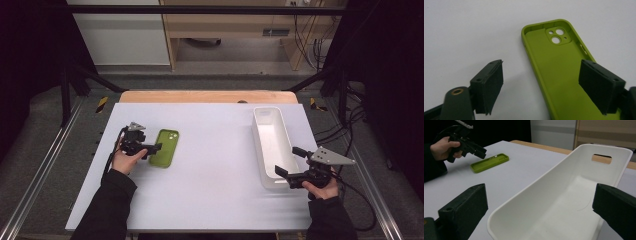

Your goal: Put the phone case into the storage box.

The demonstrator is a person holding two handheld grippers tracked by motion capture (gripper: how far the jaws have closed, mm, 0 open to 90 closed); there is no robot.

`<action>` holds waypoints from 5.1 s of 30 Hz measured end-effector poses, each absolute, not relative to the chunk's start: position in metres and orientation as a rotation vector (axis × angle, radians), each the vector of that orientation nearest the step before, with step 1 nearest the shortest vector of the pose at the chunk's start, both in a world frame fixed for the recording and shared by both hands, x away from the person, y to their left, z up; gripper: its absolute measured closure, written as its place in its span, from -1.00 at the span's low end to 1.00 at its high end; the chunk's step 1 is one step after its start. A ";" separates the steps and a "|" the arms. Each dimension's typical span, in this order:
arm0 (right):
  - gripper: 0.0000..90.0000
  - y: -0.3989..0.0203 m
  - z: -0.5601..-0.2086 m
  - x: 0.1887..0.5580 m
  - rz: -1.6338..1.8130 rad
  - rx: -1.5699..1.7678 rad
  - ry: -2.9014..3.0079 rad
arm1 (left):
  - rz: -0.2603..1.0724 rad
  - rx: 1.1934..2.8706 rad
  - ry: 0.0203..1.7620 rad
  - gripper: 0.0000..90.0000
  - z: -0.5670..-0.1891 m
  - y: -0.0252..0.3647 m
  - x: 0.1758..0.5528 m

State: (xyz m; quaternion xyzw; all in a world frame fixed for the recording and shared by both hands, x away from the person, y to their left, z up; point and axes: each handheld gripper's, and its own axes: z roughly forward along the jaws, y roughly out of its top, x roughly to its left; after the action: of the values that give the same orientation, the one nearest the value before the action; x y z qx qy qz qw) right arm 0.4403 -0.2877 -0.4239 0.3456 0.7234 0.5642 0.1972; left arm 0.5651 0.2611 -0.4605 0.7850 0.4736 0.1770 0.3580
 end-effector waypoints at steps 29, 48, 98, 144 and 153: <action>-0.99 -0.288 -0.424 0.440 1.581 0.966 2.030 | 0.455 2.088 1.258 0.41 -0.469 0.254 0.564; -0.99 -0.288 -0.424 0.440 1.583 0.968 2.028 | 0.435 2.096 1.271 0.78 -0.467 0.254 0.563; -0.99 -0.289 -0.422 0.440 1.594 0.974 2.024 | 0.557 2.053 1.232 0.96 -0.446 0.250 0.550; -0.99 -0.288 -0.422 0.440 1.593 0.970 2.033 | 0.577 2.070 0.932 0.96 -0.395 0.199 0.505; -0.99 -0.287 -0.421 0.440 1.594 0.966 2.034 | 0.576 2.095 0.864 0.96 -0.389 0.184 0.494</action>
State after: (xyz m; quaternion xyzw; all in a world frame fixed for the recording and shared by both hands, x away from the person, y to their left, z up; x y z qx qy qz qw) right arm 0.4397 -0.2875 -0.4211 0.3439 0.7237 0.5673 0.1900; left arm 0.4938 0.1838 -0.3893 0.8246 0.3400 0.2268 0.3912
